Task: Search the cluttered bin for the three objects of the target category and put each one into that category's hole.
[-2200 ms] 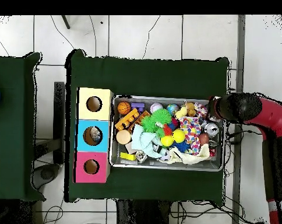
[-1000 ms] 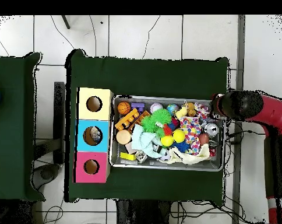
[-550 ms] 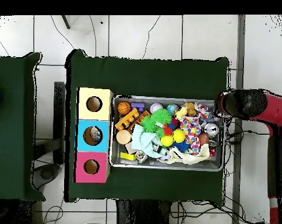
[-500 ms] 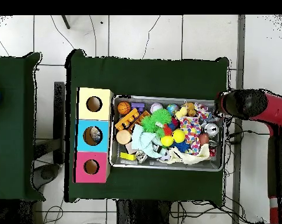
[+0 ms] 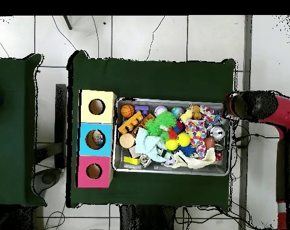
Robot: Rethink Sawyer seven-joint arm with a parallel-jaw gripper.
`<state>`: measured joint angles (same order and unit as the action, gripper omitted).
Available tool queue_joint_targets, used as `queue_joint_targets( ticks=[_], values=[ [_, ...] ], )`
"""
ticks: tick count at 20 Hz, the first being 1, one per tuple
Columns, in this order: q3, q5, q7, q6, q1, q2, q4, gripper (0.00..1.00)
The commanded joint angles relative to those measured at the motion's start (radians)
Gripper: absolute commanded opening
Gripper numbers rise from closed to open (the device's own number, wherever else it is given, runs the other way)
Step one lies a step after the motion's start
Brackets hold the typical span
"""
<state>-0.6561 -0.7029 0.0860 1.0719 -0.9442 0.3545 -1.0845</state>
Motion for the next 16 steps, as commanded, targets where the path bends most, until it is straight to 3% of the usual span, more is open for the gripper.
queue_joint_targets(
  ticks=[1,12,13,16],
  values=[
    [0.032,-0.045,-0.208,0.107,0.025,-0.033,-0.012,1.00],
    [0.044,-0.026,-0.189,0.182,0.031,-0.037,-0.009,1.00],
    [0.040,-0.029,-0.212,0.222,0.038,-0.050,0.046,1.00],
    [0.046,-0.035,-0.215,0.251,0.041,-0.052,0.059,1.00]
  ],
)
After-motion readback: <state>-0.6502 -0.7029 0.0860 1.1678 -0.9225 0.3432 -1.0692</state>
